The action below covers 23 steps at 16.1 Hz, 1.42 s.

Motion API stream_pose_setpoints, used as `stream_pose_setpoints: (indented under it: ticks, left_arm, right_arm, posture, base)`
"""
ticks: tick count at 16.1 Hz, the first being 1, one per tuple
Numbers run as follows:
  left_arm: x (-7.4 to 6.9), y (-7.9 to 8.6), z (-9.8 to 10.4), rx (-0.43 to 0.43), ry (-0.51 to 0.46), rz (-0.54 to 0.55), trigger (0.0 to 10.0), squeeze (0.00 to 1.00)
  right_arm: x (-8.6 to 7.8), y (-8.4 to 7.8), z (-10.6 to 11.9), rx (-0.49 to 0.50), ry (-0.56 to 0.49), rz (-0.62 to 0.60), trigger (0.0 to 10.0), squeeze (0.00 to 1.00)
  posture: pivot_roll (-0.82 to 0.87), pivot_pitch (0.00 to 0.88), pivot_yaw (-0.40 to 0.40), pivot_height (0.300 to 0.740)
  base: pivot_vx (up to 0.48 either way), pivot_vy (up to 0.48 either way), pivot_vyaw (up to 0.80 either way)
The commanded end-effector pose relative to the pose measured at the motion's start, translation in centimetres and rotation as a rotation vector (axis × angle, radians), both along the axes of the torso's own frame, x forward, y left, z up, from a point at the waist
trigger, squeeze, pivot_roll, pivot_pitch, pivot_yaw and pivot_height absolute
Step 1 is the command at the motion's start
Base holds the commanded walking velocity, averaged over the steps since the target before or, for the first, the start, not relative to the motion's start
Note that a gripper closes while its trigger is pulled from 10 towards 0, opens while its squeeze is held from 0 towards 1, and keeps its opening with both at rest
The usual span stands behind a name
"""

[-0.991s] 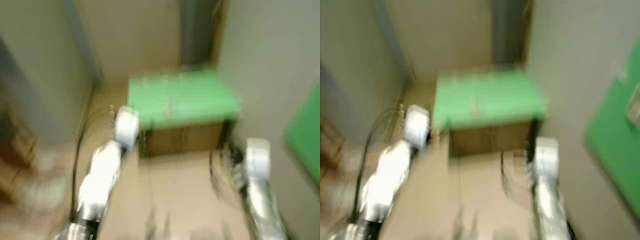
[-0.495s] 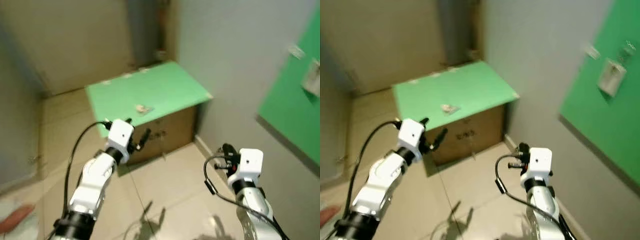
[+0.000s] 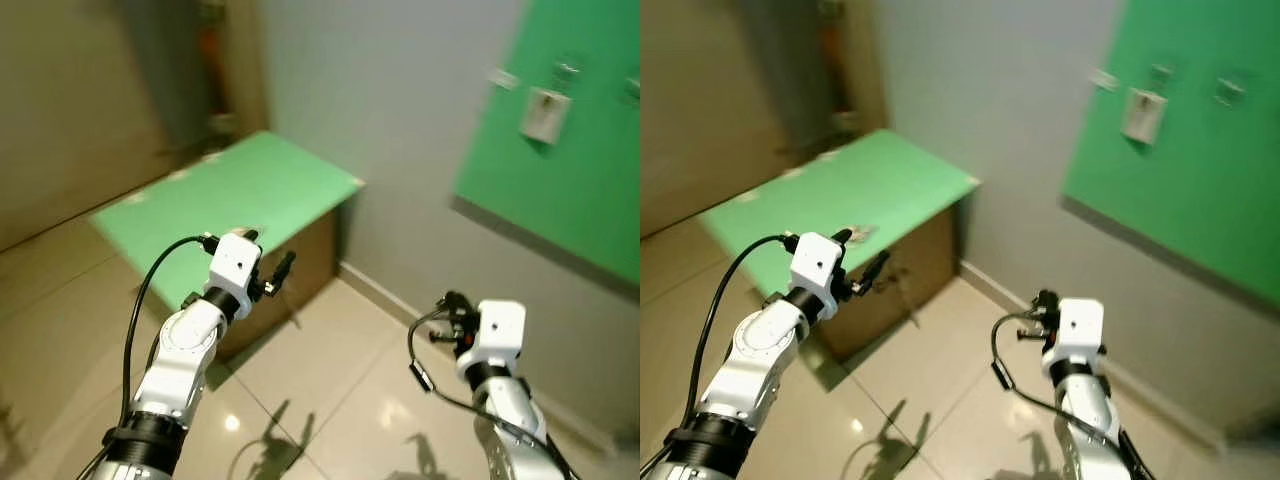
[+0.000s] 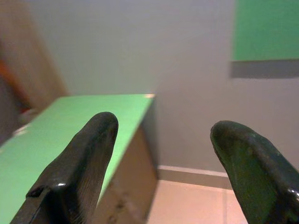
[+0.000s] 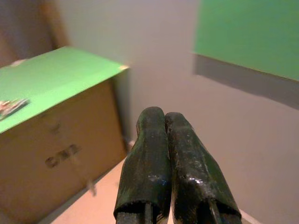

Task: Hang keys on a hook

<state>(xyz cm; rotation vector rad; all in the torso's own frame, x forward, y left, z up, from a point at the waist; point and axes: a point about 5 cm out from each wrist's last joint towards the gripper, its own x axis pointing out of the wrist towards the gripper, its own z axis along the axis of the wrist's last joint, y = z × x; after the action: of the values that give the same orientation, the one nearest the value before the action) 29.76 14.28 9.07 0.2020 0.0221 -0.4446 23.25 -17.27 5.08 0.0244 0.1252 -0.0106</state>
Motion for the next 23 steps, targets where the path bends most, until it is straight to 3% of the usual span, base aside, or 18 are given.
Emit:
stream_pose_setpoints:
  ticks: [1, 7, 9, 10, 11, 12, 14, 15, 16, 19, 21, 23]
  left_arm:
    - [0.2, -1.1, 0.1, 0.001, -0.006, -0.037, 10.0, 0.0]
    - [0.8, -1.4, 0.0, 0.008, 0.001, -0.06, 10.0, 0.0]
    - [1.0, -1.3, -0.6, 0.059, 0.028, -0.033, 10.0, 0.0]
    - [1.0, -1.3, -0.5, -0.012, 0.037, 0.001, 10.0, 0.0]
    - [0.8, -0.7, -0.1, -0.094, -0.007, 0.1, 10.0, 0.0]
    - [0.6, -0.1, -0.8, -0.096, 0.02, 0.164, 10.0, 0.0]
    - [-0.1, 2.0, -4.0, -0.176, 0.203, 0.382, 10.0, 0.0]
    - [-0.1, 1.8, -5.0, -0.197, 0.26, 0.414, 10.0, 0.0]
    - [0.1, -0.1, -5.2, -0.14, 0.262, 0.325, 10.0, 0.0]
    - [0.0, -3.1, -4.7, -0.103, 0.211, 0.182, 10.0, 0.0]
    - [0.1, -4.0, -4.3, -0.053, 0.146, 0.13, 10.0, 0.0]
    - [0.2, -3.8, -3.9, -0.03, 0.112, 0.127, 10.0, 0.0]
  right_arm:
    - [-0.2, -0.5, 0.2, -0.015, -0.009, -0.022, 10.0, 0.0]
    - [-0.7, -0.7, -0.1, -0.021, -0.005, -0.052, 10.0, 0.0]
    - [-0.9, -0.8, -0.1, -0.029, -0.014, -0.064, 10.0, 0.0]
    - [-1.1, -1.2, -0.1, -0.018, -0.029, -0.098, 10.0, 0.0]
    - [-1.3, -1.5, -0.1, -0.041, -0.029, -0.118, 10.0, 0.0]
    - [-1.4, -1.7, -0.2, -0.048, -0.03, -0.126, 10.0, 0.0]
    - [-1.5, -2.3, -0.3, -0.068, -0.029, -0.151, 10.0, 0.0]
    - [-1.4, -2.4, -0.5, -0.07, -0.024, -0.152, 10.0, 0.0]
    - [-1.1, -2.4, -0.6, -0.079, -0.018, -0.138, 10.0, 0.0]
    - [-0.6, -2.8, -0.2, -0.101, -0.018, -0.112, 10.0, 0.0]
    - [-0.5, -3.6, 0.4, -0.134, -0.023, -0.082, 10.0, 0.0]
    - [-0.4, -4.1, 0.4, -0.144, -0.023, -0.09, 10.0, 0.0]
  posture:
    - [-0.2, 0.0, 0.08, 0.74]
    - [-0.22, 0.0, 0.095, 0.74]
    - [-0.22, 0.0, 0.097, 0.74]
    - [-0.22, 0.0, 0.098, 0.74]
    - [-0.22, 0.0, 0.097, 0.74]
    - [-0.23, 0.0, 0.098, 0.74]
    - [-0.21, 0.0, 0.083, 0.74]
    - [-0.21, 0.0, 0.081, 0.74]
    - [-0.21, 0.0, 0.065, 0.74]
    - [-0.22, 0.0, 0.02, 0.74]
    - [-0.24, 0.0, -0.011, 0.74]
    - [-0.24, 0.0, -0.003, 0.74]
  base:
    - [0.0, 0.48, -0.76]
    - [0.0, 0.48, -0.76]
    - [0.0, 0.24, -0.76]
    - [0.0, 0.0, -0.76]
    - [0.0, 0.0, 0.0]
    - [0.0, 0.0, 0.0]
    - [0.0, 0.0, 0.0]
    - [0.0, 0.0, 0.0]
    - [0.0, 0.0, 0.0]
    - [0.0, 0.0, 0.0]
    - [0.0, 0.0, 0.0]
    - [0.0, 0.0, 0.0]
